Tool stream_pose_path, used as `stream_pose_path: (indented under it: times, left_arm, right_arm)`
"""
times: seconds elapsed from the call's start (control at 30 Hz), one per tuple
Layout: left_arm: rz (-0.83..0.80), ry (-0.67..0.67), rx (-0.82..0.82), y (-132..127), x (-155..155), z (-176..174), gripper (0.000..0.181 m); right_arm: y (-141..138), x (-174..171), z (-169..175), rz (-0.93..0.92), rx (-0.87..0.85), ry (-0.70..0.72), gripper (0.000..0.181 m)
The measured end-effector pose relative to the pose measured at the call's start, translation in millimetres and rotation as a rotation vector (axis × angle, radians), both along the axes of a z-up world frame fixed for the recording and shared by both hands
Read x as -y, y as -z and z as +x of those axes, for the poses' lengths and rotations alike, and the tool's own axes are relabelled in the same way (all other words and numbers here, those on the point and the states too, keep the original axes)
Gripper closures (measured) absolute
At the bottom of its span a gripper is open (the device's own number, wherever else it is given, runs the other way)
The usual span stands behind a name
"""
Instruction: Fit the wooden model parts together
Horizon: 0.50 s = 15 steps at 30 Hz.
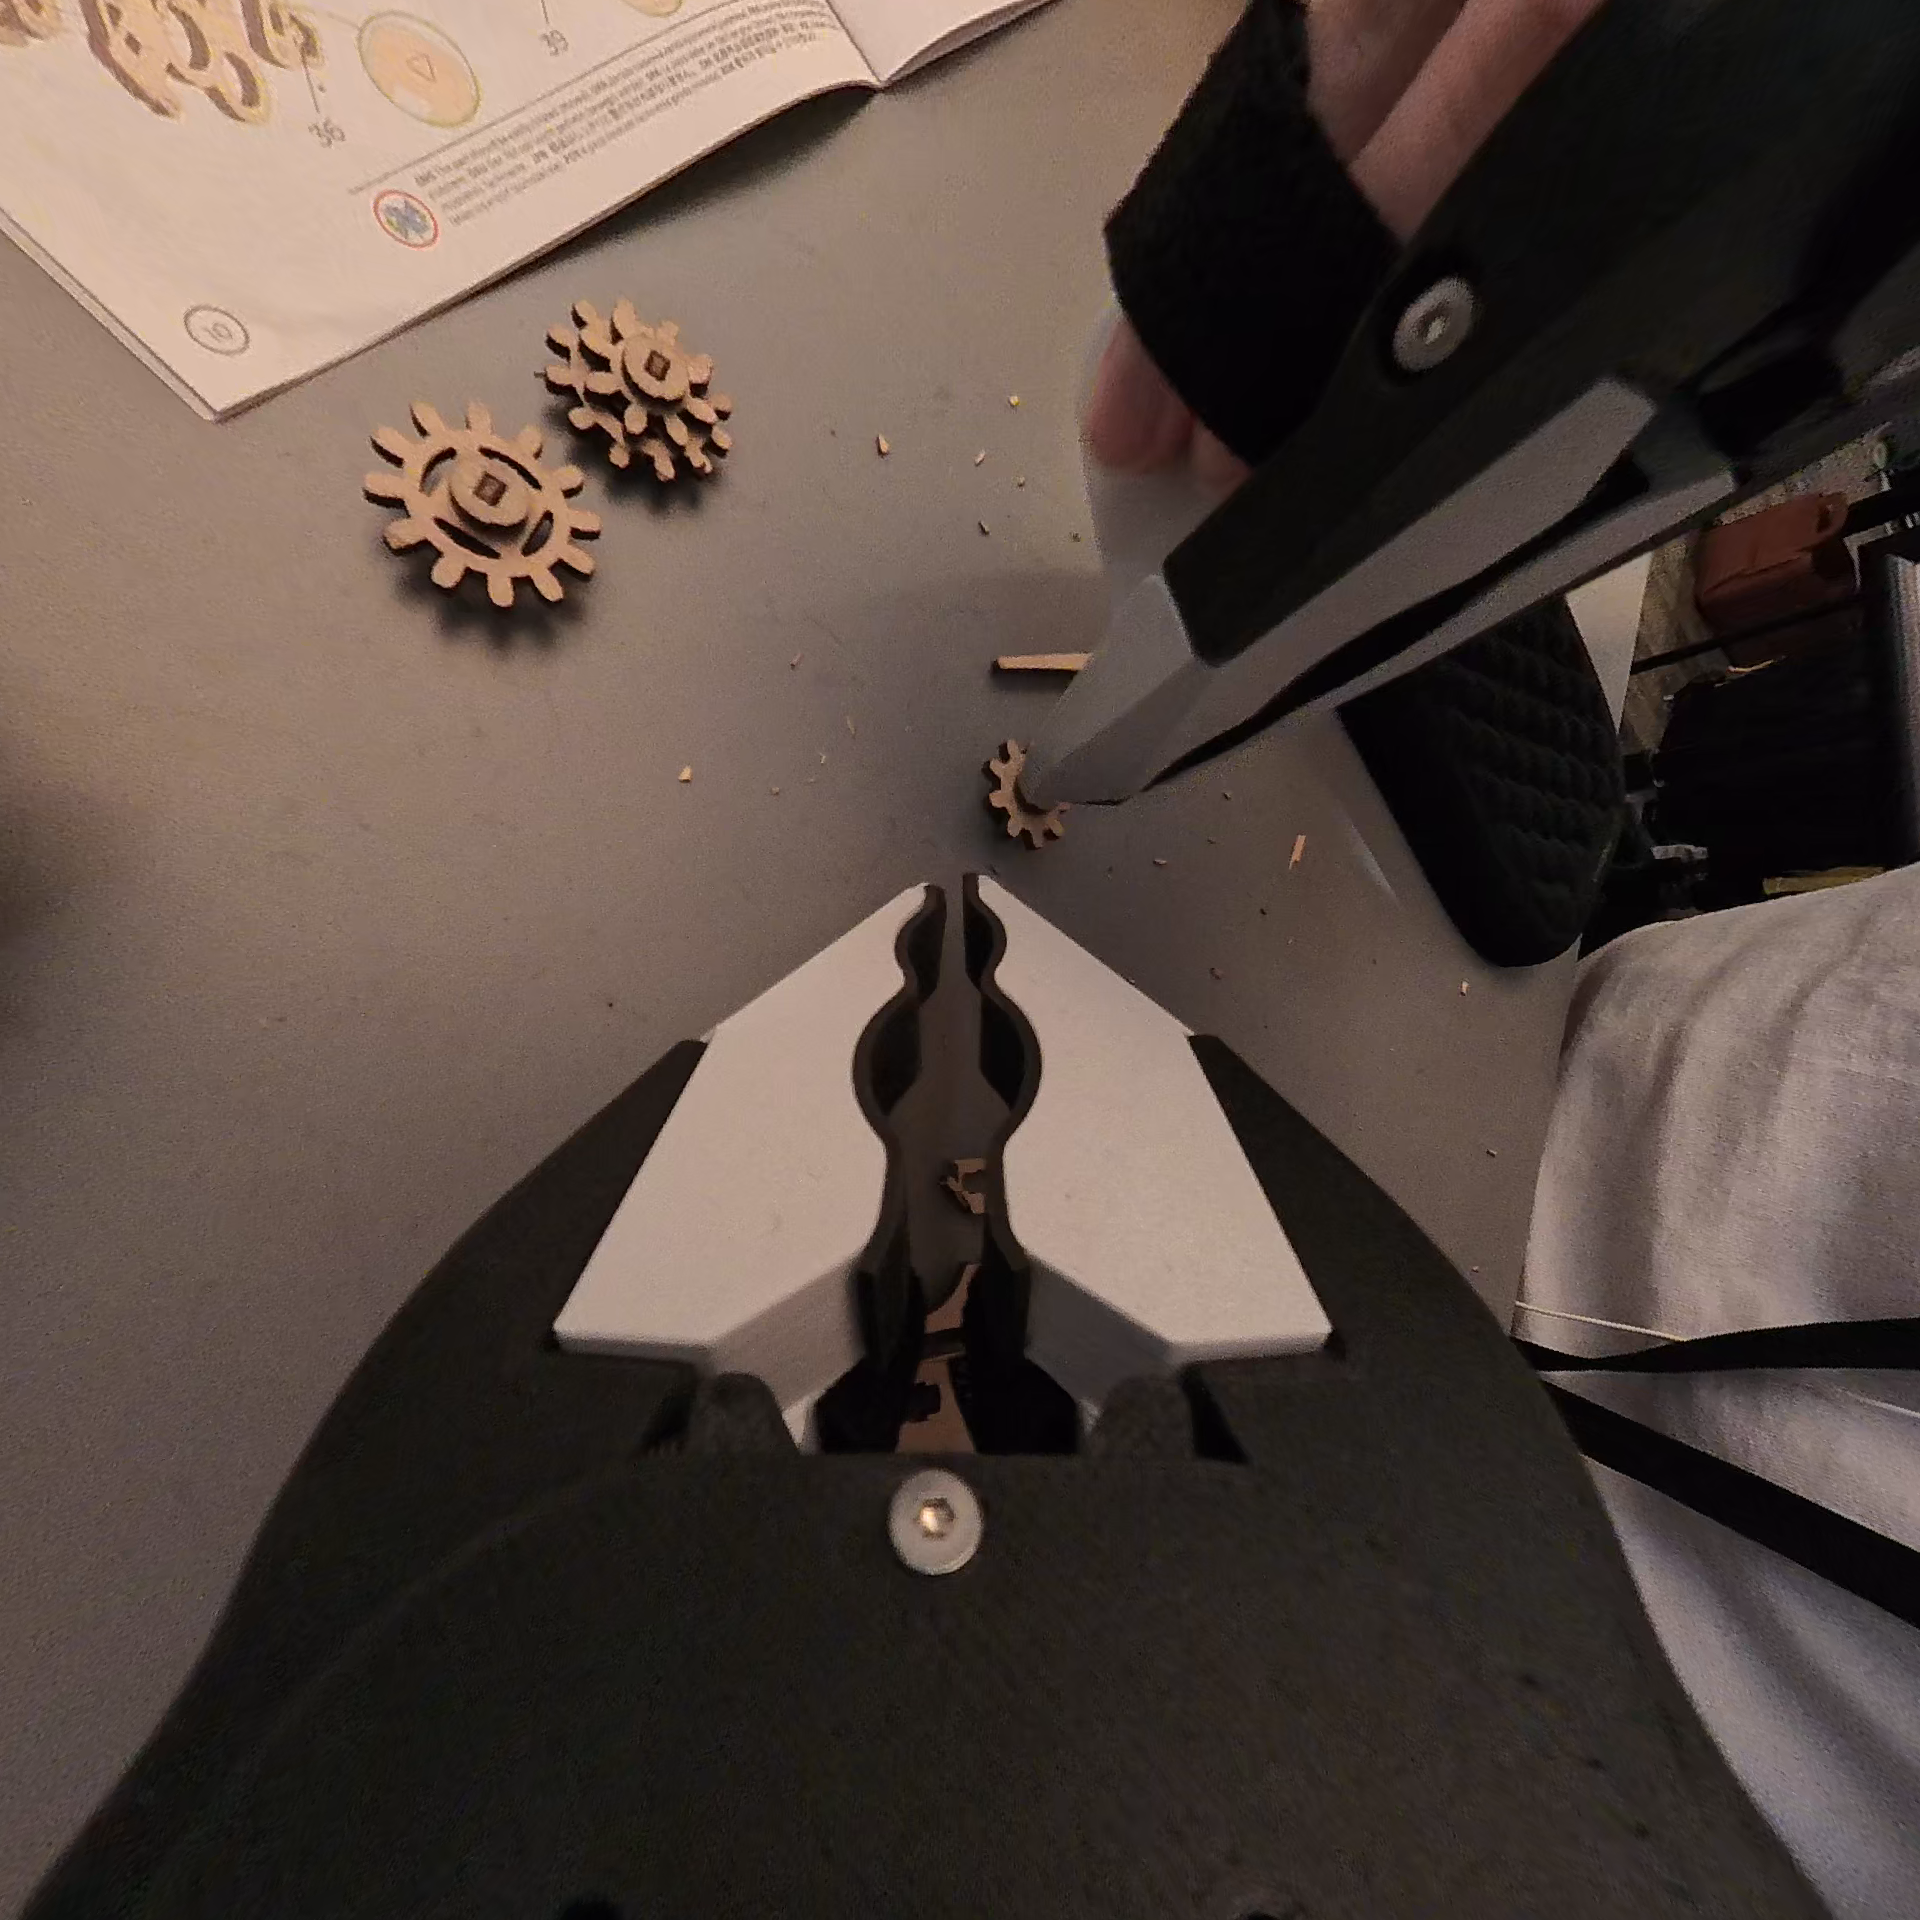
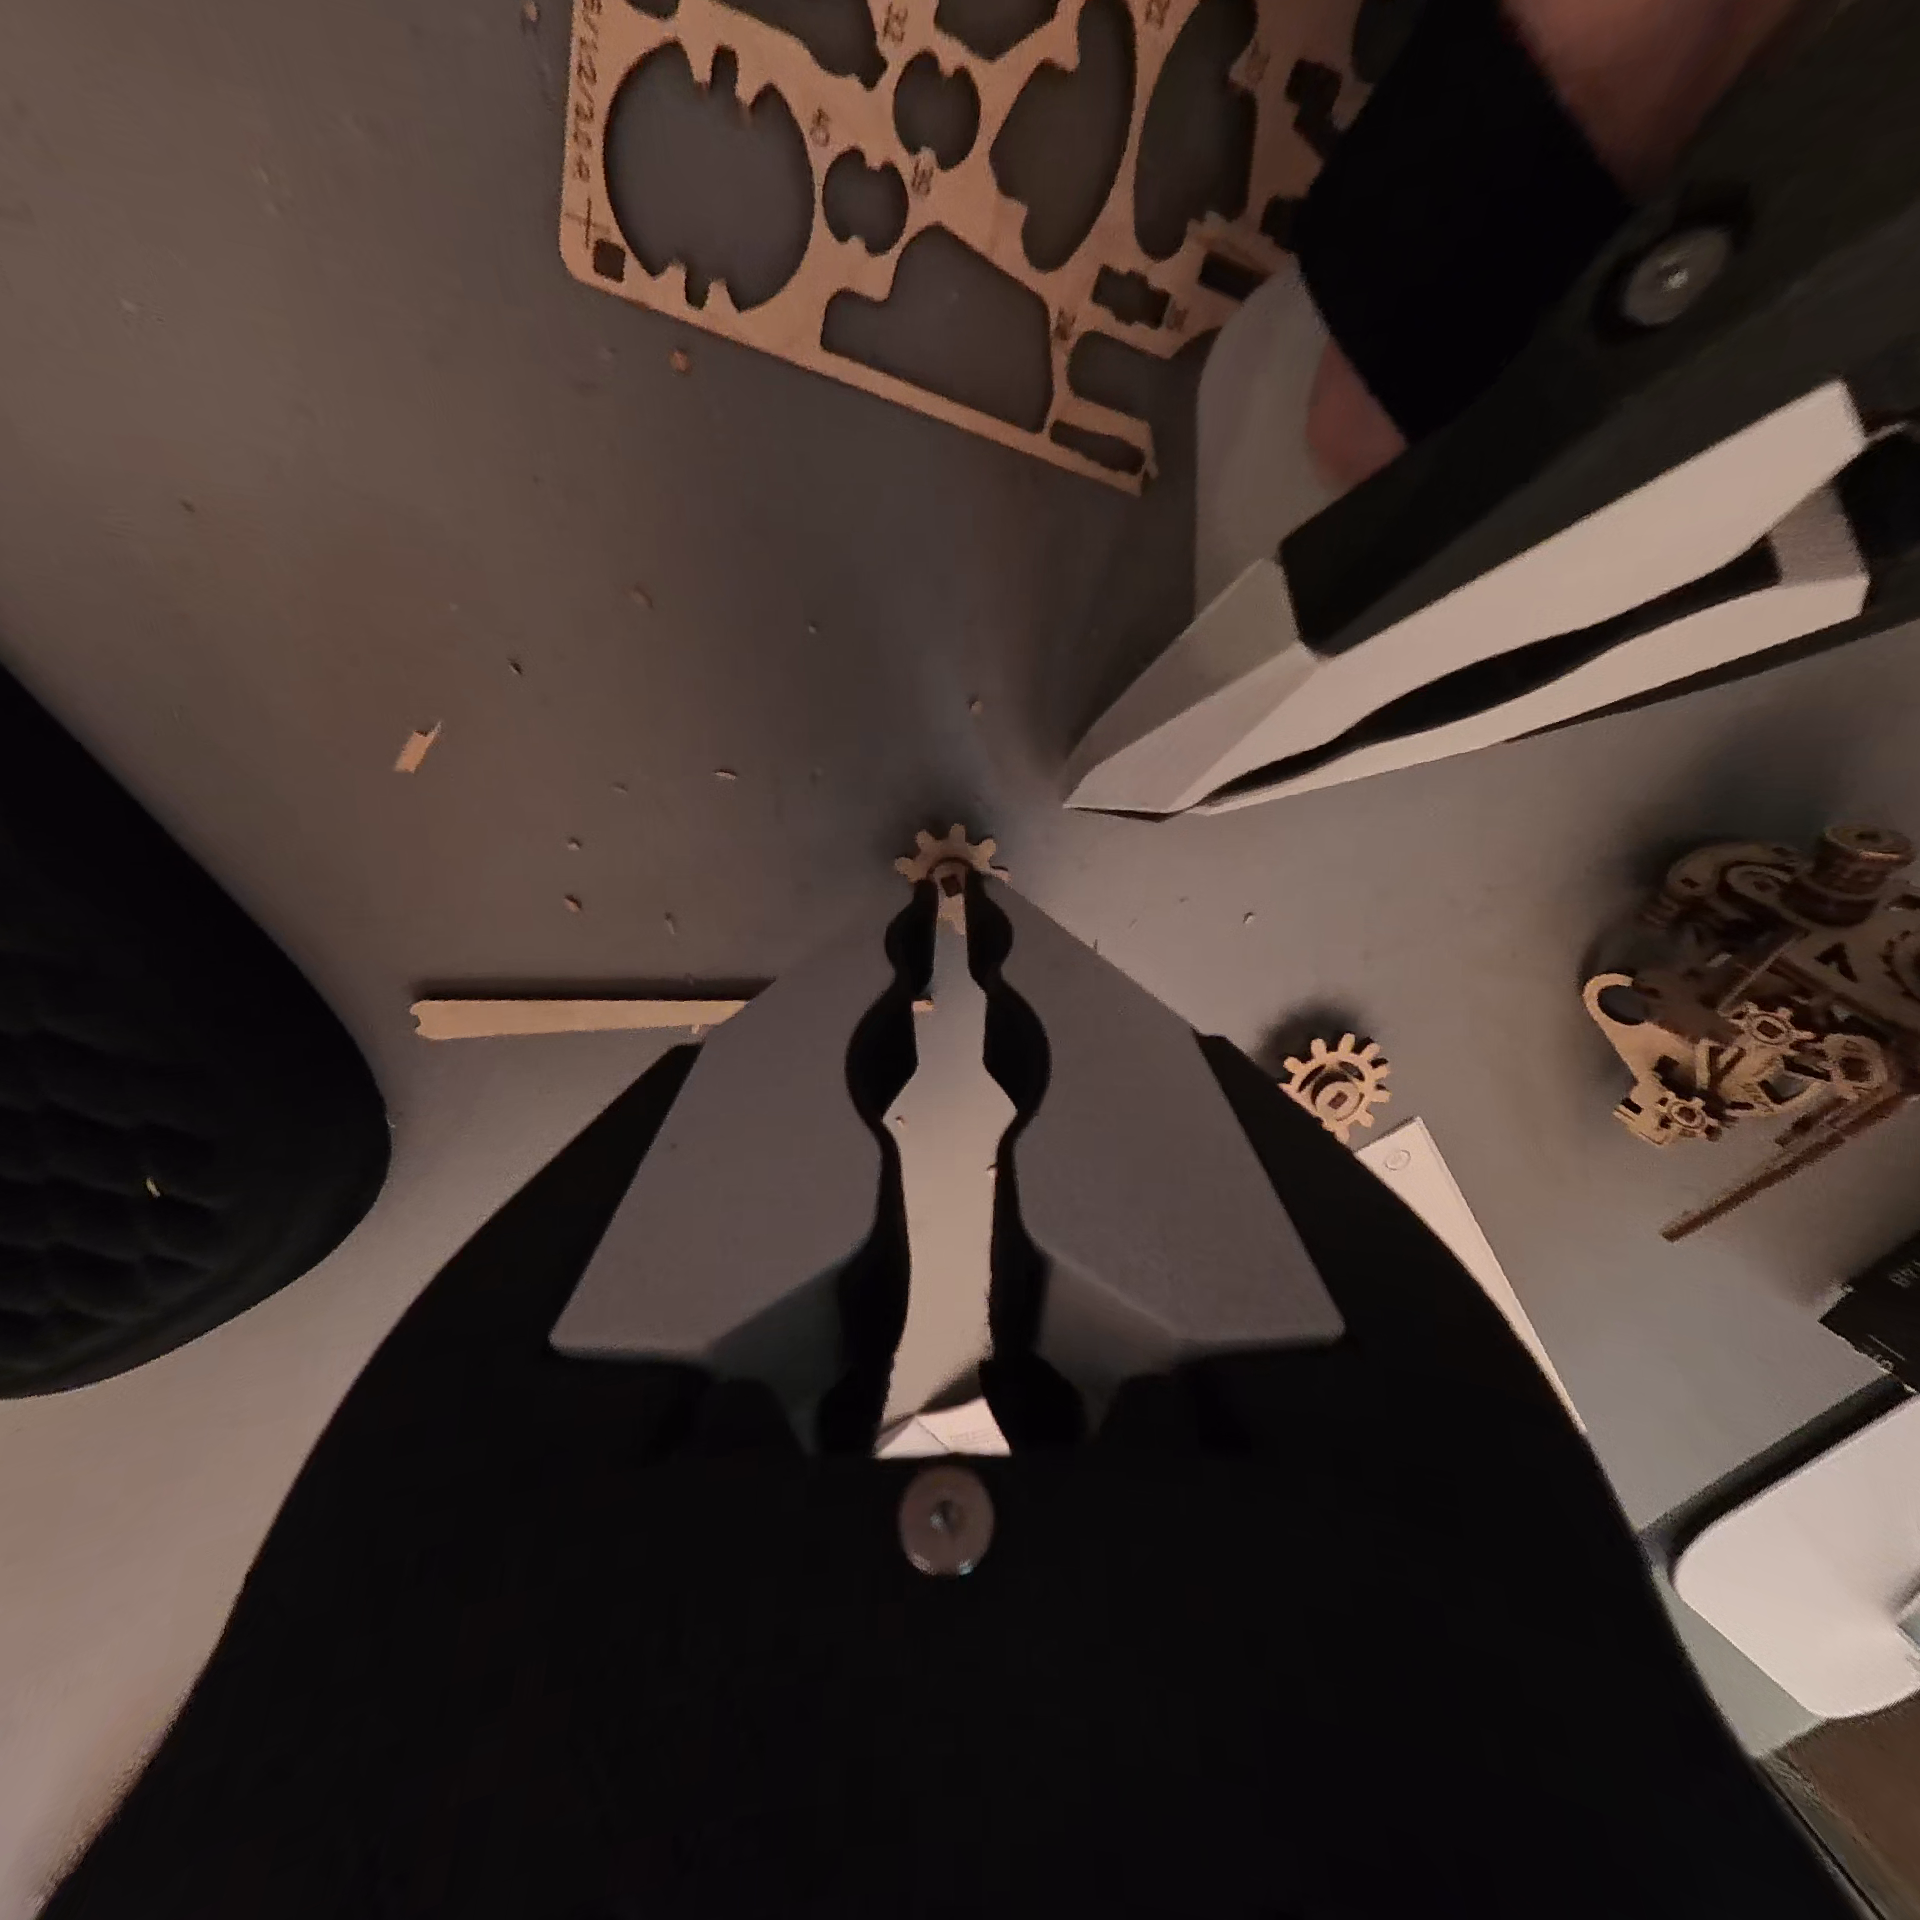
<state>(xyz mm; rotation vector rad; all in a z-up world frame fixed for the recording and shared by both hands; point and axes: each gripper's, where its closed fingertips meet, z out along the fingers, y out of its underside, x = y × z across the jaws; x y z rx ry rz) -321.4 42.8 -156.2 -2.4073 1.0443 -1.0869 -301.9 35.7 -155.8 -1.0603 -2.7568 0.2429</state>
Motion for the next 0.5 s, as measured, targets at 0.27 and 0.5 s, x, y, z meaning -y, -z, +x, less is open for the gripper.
stream_pose_path:
  times: [0.27, 0.5]
  left_arm:
    - [0.001, 0.005, -0.004, 0.5, 1.0, 0.8, 0.179]
    - [0.003, 0.004, -0.004, 0.1, 0.9, 0.6, 0.179]
  right_arm:
    - [-0.1, 0.8, -1.2, 0.002, 0.000, 0.001, 0.178]
    - [-3.1, 4.3, -3.7, -0.008, 0.007, 0.009, 0.174]
